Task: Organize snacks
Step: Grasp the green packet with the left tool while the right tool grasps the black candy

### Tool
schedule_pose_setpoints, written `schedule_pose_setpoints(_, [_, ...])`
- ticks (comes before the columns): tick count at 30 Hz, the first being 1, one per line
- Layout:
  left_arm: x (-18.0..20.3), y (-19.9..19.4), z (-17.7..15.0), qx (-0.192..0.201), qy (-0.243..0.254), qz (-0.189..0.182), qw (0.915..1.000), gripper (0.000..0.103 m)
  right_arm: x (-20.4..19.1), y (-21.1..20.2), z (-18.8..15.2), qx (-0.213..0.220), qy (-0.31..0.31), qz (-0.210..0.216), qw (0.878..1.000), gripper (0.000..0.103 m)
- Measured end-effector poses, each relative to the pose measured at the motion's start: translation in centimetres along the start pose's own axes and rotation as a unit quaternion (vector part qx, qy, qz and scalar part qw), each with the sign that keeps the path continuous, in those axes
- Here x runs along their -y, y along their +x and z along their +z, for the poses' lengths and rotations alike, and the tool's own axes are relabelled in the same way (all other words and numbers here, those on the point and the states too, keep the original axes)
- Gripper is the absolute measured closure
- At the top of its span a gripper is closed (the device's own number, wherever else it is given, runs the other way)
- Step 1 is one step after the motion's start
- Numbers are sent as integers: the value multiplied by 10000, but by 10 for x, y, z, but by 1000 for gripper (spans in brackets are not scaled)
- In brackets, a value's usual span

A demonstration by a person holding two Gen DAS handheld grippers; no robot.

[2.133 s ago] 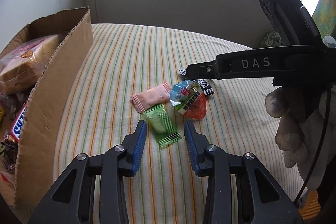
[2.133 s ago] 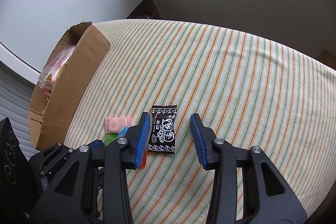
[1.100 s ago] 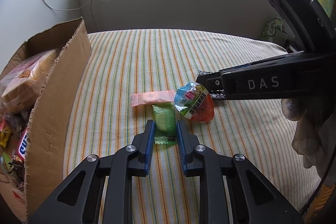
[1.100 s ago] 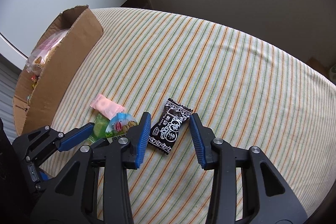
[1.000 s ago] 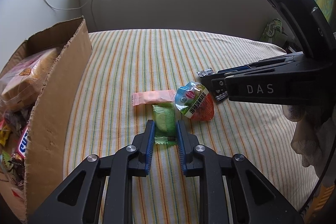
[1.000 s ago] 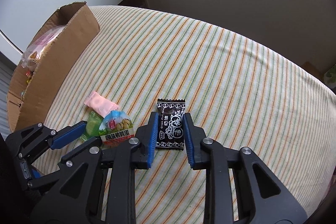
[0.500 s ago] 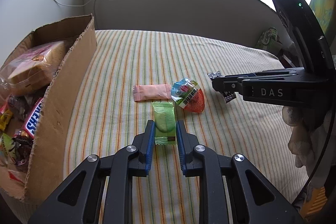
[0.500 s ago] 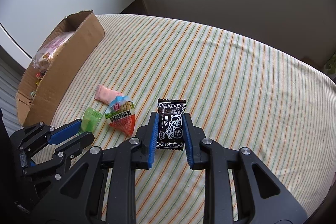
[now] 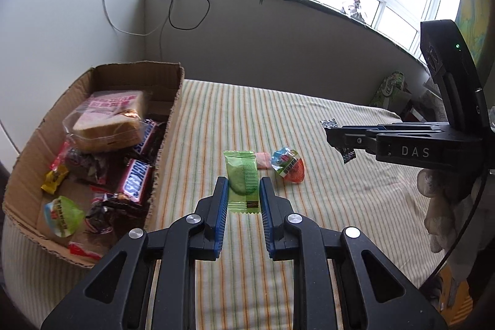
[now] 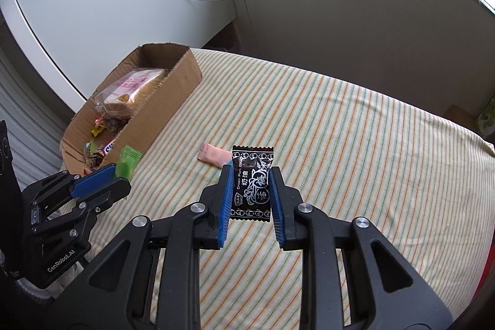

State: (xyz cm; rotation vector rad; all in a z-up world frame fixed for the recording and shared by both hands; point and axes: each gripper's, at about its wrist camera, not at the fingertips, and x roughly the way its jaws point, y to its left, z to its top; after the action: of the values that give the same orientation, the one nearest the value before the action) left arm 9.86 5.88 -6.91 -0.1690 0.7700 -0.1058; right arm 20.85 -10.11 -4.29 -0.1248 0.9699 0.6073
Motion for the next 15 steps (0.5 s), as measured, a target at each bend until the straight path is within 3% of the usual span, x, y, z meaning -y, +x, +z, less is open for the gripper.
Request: schedule_pose_setpoints(15, [-71, -41, 5, 412, -394, 395, 9976, 84, -72, 20, 48, 153, -386, 241, 9988, 79])
